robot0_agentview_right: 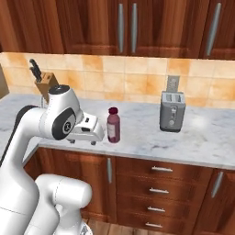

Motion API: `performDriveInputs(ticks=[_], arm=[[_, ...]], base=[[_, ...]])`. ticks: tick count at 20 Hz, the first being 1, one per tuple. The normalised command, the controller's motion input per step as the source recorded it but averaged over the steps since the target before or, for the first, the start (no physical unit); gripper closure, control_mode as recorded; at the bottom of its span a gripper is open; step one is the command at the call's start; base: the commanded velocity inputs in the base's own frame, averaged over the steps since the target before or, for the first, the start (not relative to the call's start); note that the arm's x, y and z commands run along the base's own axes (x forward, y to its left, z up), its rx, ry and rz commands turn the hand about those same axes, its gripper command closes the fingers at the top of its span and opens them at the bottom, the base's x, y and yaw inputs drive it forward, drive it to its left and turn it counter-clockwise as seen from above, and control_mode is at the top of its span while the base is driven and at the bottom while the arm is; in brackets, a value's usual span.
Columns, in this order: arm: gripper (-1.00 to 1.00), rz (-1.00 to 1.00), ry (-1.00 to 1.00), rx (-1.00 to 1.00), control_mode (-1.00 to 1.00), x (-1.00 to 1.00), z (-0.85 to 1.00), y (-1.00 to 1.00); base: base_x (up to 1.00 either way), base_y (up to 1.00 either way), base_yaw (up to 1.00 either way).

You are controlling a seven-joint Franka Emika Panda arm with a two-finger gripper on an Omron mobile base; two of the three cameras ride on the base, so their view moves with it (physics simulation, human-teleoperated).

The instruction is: There is a wine glass and glass cup on the dining counter. Place the wine bottle next to the wine glass and the juice bottle next to the glass cup.

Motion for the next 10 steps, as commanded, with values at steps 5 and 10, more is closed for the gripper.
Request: performDriveInputs(ticks=[5,10], arm=[[-1.00,0.00,0.00,0.00,1.00,0.00,0.00,0.00],[-1.00,0.00,0.00,0.00,1.00,0.00,0.00,0.00]], base=[[0.42,0.07,0.00],[0.38,0.08,-0.01]])
